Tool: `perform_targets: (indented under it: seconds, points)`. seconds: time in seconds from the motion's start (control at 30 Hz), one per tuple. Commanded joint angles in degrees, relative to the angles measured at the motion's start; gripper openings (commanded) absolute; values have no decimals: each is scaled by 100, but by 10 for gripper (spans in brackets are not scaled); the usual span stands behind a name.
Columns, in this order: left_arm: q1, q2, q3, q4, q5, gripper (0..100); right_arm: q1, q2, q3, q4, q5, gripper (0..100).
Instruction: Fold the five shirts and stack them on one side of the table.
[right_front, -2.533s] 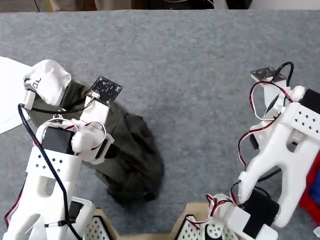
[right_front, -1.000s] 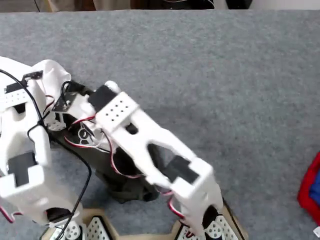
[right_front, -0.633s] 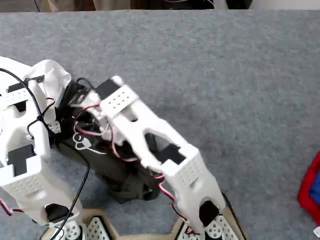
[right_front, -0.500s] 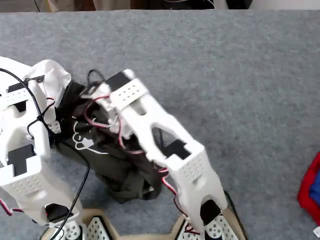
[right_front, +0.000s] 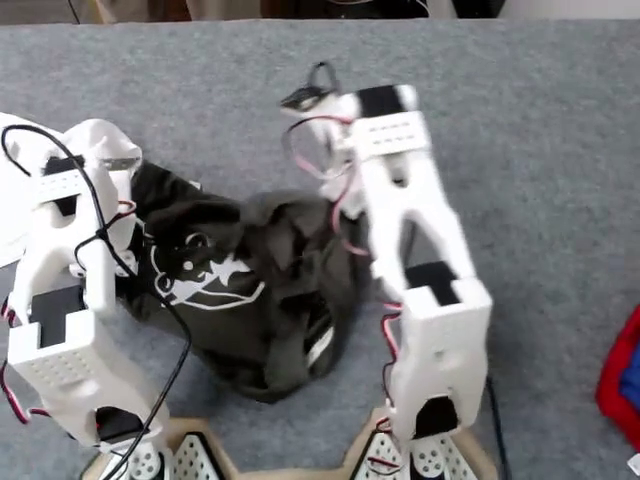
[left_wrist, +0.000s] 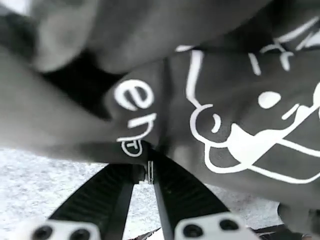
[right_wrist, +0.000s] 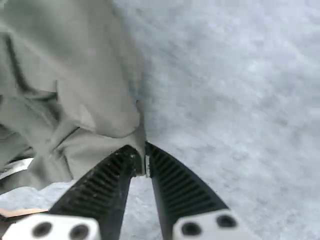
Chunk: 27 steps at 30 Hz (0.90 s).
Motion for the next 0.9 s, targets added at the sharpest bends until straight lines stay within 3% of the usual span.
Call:
perform_targets:
  seconds: [0.0,0.4,0.57,0.87]
  points:
    - [141,-40,-220,79,-44,19,673,-497,-268,-229,255,5]
    - [220,-22,-211,246,-53,19,2536,-462,-207,-246,1213,5]
    - [457,-22,-211,510,-167,19,2809,-470,-57,-229,1802,10]
    - [1327,-22,-97,1275,-607,19,2642,-479,-444,141,1943,228]
